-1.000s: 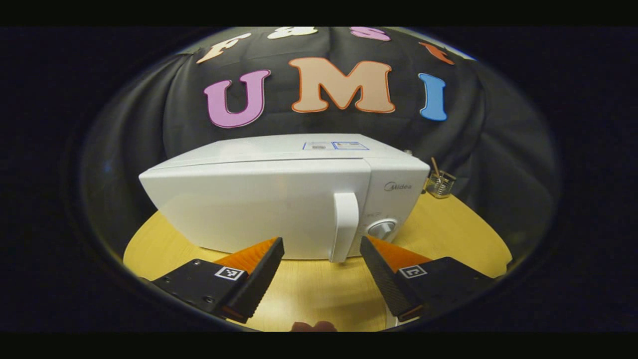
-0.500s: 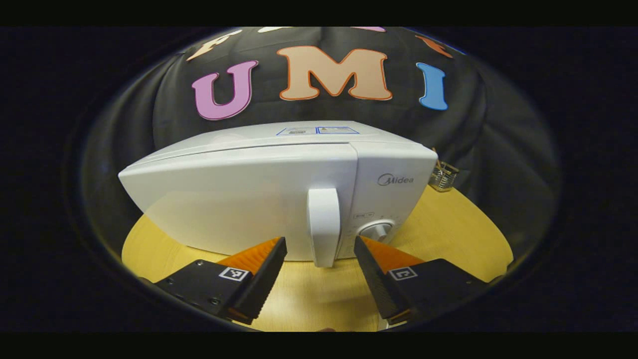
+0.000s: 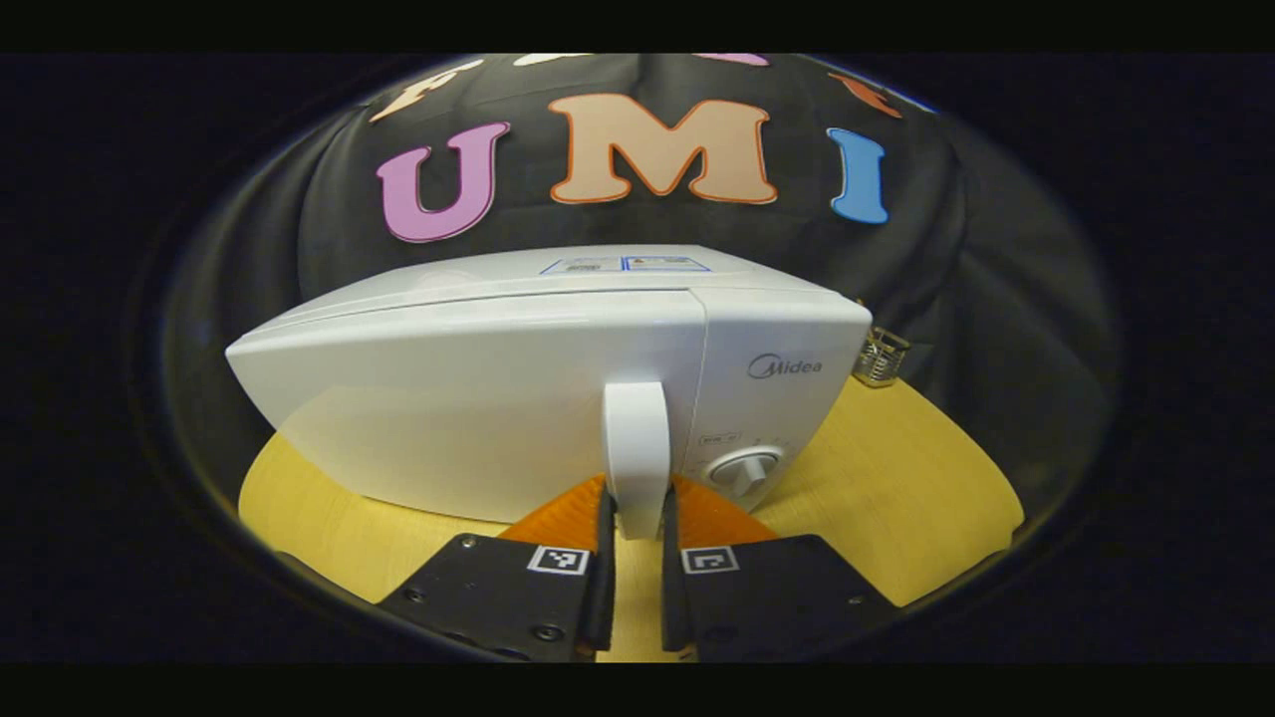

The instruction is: Open the microwave oven with the left hand, put the food in, and close the microwave oven.

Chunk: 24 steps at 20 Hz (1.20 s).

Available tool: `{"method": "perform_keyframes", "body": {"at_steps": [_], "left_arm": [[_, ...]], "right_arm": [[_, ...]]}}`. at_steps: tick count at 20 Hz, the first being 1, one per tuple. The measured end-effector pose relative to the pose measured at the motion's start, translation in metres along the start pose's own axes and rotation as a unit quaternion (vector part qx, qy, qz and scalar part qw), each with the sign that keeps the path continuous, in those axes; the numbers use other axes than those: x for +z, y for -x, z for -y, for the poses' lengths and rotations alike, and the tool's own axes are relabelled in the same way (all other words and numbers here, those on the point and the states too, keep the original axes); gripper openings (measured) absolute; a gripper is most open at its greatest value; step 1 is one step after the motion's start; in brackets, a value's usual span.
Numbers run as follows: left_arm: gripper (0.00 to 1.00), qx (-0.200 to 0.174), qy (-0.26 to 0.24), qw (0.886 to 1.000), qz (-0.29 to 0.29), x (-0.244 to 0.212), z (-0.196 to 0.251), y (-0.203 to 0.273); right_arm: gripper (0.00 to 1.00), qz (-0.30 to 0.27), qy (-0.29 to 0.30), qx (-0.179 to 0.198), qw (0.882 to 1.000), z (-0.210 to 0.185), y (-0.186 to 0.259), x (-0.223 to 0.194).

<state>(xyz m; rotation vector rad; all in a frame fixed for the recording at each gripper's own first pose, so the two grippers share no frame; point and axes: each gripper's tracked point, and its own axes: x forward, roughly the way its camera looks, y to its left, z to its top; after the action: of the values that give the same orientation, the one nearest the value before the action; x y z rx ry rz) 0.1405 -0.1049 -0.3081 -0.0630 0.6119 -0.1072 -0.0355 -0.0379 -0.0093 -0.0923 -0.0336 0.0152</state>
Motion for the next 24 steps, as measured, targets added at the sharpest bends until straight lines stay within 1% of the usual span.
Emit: {"method": "perform_keyframes", "body": {"at_steps": [2,3,4,5,6,7,8,9,10,11,12,13,14,15,17,18,19,20,21,22,23,24], "left_arm": [[0.17,-0.016,-0.011,1.0,0.01,0.001,0.0,0.0],[0.14,-0.021,-0.009,1.0,0.009,0.001,0.001,-0.001],[0.12,-0.025,-0.012,1.0,0.005,0.0,0.0,0.002],[0.12,-0.029,-0.008,1.0,0.009,0.001,0.001,0.003],[0.1,-0.028,0.006,1.0,-0.007,-0.01,0.001,0.011],[0.12,-0.03,0.023,0.999,-0.011,-0.018,-0.001,0.03],[0.08,-0.035,0.03,0.999,0.02,-0.015,-0.001,0.041],[0.07,-0.04,0.018,0.999,0.023,-0.023,-0.003,0.053],[0.12,-0.043,0.007,0.999,0.019,-0.034,-0.007,0.062],[0.1,-0.047,0.009,0.999,0.023,-0.037,-0.01,0.073],[0.1,-0.049,0.021,0.999,0.011,-0.045,-0.013,0.084],[0.1,-0.051,0.029,0.998,0.003,-0.054,-0.017,0.096],[0.1,-0.051,0.03,0.998,0.009,-0.057,-0.023,0.107],[0.1,-0.049,0.025,0.998,0.007,-0.063,-0.029,0.118],[0.1,-0.036,0.018,0.999,0.014,-0.076,-0.046,0.142],[0.1,-0.026,0.023,0.999,0.01,-0.084,-0.056,0.154],[0.07,-0.014,0.032,0.999,0.007,-0.092,-0.067,0.166],[0.1,-0.002,0.035,0.999,0.006,-0.097,-0.078,0.177],[0.1,0.01,0.035,0.999,0.002,-0.104,-0.091,0.188],[0.12,0.024,0.037,0.999,-0.001,-0.11,-0.104,0.198],[0.1,0.035,0.043,0.998,-0.003,-0.114,-0.117,0.205],[0.07,0.041,0.047,0.998,-0.009,-0.119,-0.127,0.212]], "right_arm": [[0.97,-0.001,-0.004,0.005,1.0,-0.005,-0.001,-0.001],[0.99,-0.002,-0.004,0.009,1.0,-0.007,-0.001,-0.002],[0.96,-0.004,-0.004,0.012,1.0,-0.009,-0.001,-0.003],[0.96,-0.004,-0.002,0.016,1.0,-0.011,-0.002,-0.002],[0.96,-0.001,-0.001,0.018,1.0,-0.012,-0.003,0.0],[0.97,0.002,0.001,0.02,1.0,-0.013,-0.004,0.003],[0.96,0.004,0.002,0.019,1.0,-0.012,-0.005,0.002],[0.96,0.004,-0.001,0.019,1.0,-0.013,-0.007,0.001],[0.99,0.0,-0.006,0.021,1.0,-0.017,-0.01,-0.003],[0.96,-0.008,-0.01,0.028,1.0,-0.022,-0.012,-0.008],[0.99,-0.015,-0.011,0.035,0.999,-0.027,-0.015,-0.013],[0.96,-0.02,-0.009,0.04,0.999,-0.031,-0.018,-0.015],[0.96,-0.023,-0.006,0.045,0.999,-0.035,-0.019,-0.016],[0.96,-0.025,-0.005,0.052,0.998,-0.04,-0.019,-0.017],[1.0,-0.031,-0.006,0.068,0.997,-0.055,-0.021,-0.022],[0.97,-0.035,-0.007,0.077,0.996,-0.063,-0.022,-0.025],[0.97,-0.038,-0.007,0.085,0.996,-0.071,-0.023,-0.027],[0.99,-0.044,-0.008,0.094,0.995,-0.078,-0.024,-0.031],[0.99,-0.049,-0.007,0.106,0.993,-0.087,-0.023,-0.034],[0.97,-0.053,-0.004,0.114,0.992,-0.093,-0.024,-0.037],[0.99,-0.054,-0.001,0.12,0.991,-0.098,-0.024,-0.038],[0.97,-0.056,-0.001,0.127,0.99,-0.105,-0.024,-0.04]]}}
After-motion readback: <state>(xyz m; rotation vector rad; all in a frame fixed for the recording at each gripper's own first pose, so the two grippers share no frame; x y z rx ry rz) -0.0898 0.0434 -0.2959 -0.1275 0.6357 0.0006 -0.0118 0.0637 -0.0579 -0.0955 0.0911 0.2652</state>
